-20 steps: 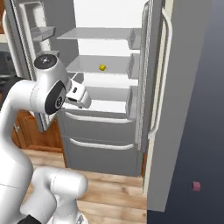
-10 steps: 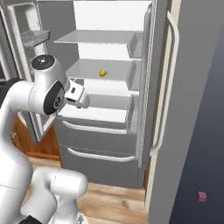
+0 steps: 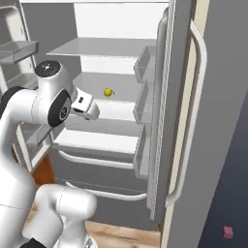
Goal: Grab the lime and lemon from the fridge, place them in the blender, close the lid, and turn on the blender to create a marinade.
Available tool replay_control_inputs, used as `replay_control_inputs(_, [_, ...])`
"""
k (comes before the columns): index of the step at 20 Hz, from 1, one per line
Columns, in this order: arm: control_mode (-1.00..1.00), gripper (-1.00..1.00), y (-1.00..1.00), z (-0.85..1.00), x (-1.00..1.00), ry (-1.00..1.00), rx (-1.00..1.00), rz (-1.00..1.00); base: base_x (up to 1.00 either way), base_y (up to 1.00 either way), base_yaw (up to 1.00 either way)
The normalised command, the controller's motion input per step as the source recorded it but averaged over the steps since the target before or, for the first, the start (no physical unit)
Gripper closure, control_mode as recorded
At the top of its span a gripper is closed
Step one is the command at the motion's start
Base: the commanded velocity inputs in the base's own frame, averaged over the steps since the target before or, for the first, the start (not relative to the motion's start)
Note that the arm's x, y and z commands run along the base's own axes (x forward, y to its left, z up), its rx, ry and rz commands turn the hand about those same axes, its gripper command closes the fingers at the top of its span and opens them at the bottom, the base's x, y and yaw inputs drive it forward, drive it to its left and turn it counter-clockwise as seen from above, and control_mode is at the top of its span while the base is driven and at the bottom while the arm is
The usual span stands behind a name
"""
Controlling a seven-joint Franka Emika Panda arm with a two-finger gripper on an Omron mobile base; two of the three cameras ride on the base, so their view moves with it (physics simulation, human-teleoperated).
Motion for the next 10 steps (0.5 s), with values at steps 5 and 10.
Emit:
replay_control_inputs(5, [1.0, -1.0, 0.0, 0.0, 0.0, 0.0, 0.0, 0.0, 0.58, 0.0, 0.04])
replay_control_inputs(10, [1.0, -1.0, 0.0, 0.0, 0.0, 0.0, 0.0, 0.0, 0.45, 0.0, 0.04])
